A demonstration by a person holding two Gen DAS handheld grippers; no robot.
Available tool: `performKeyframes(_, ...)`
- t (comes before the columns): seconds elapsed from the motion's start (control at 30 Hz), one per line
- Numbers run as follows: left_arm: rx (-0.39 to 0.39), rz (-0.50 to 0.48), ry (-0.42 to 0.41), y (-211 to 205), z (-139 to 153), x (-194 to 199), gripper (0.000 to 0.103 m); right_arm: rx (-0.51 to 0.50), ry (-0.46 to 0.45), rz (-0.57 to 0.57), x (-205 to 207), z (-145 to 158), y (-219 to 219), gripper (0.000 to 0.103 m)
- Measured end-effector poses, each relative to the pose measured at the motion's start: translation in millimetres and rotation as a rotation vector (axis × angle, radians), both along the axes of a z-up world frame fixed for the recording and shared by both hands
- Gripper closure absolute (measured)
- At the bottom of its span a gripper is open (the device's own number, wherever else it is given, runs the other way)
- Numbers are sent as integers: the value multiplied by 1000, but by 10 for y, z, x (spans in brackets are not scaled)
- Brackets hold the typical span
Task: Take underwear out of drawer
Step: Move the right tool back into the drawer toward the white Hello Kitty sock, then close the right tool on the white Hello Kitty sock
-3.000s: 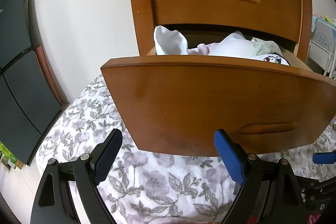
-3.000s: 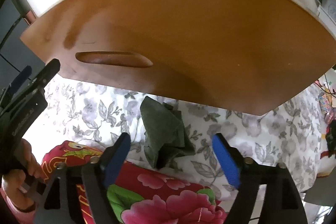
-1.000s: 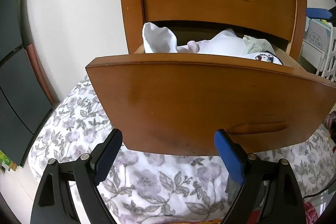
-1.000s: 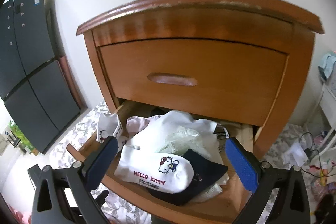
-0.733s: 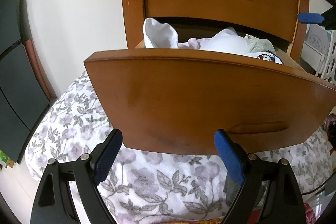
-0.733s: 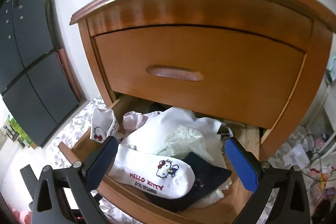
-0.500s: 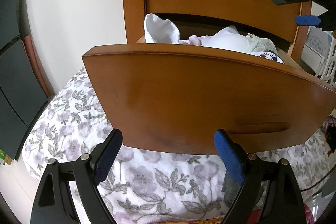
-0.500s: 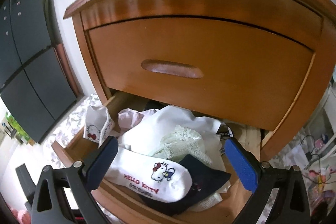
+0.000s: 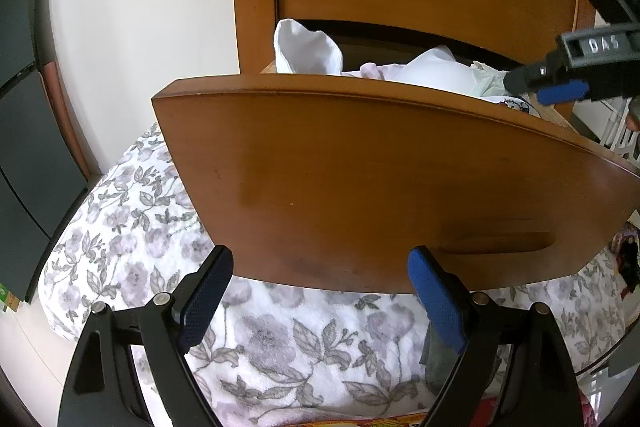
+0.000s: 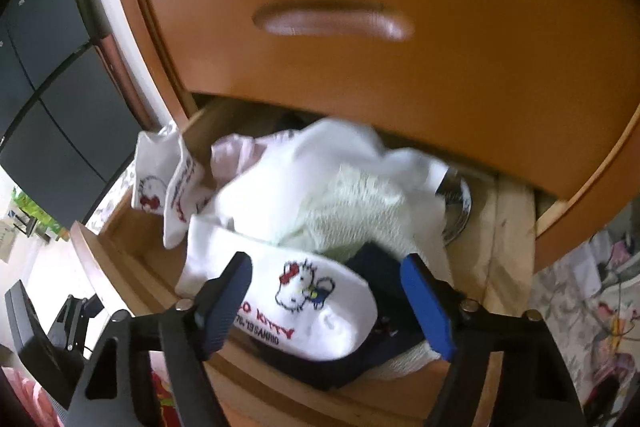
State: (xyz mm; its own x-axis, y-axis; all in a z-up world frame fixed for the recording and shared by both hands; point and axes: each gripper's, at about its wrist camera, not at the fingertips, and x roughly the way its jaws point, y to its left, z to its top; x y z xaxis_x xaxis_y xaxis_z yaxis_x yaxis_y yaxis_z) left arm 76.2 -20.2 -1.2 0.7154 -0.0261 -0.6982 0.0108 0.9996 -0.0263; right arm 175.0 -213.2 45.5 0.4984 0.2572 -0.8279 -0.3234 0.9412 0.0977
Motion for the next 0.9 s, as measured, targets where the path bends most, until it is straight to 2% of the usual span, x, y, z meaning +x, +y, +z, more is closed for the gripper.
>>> performKeyframes(0.07,-2,0,2,2,-2,4,13,8,32,8,-12,-60,4,32)
performKeyframes(0.23,-5,0,7,5,-10,6,13,5,100,26,-35,-176,34,35)
performKeyframes(0.47,-4,-1,10,5,-19,8,13,-15,157,-3,41,-283,-11,36)
performKeyframes(0.6,-3,0,15,3,-31,13,13,-20,166,-1,32,-294,8,41)
performKeyframes(0.67,-4,0,17,8,-34,8,13,-3,169,1,18,-276,18,48)
performKeyframes(0.77,-3,-1,19,8,-37,9,13,23,174,13,-15,-239,31,53)
performKeyframes(0.9,-2,-2,19,12,-34,10,13,56,188,37,-38,-213,108,55)
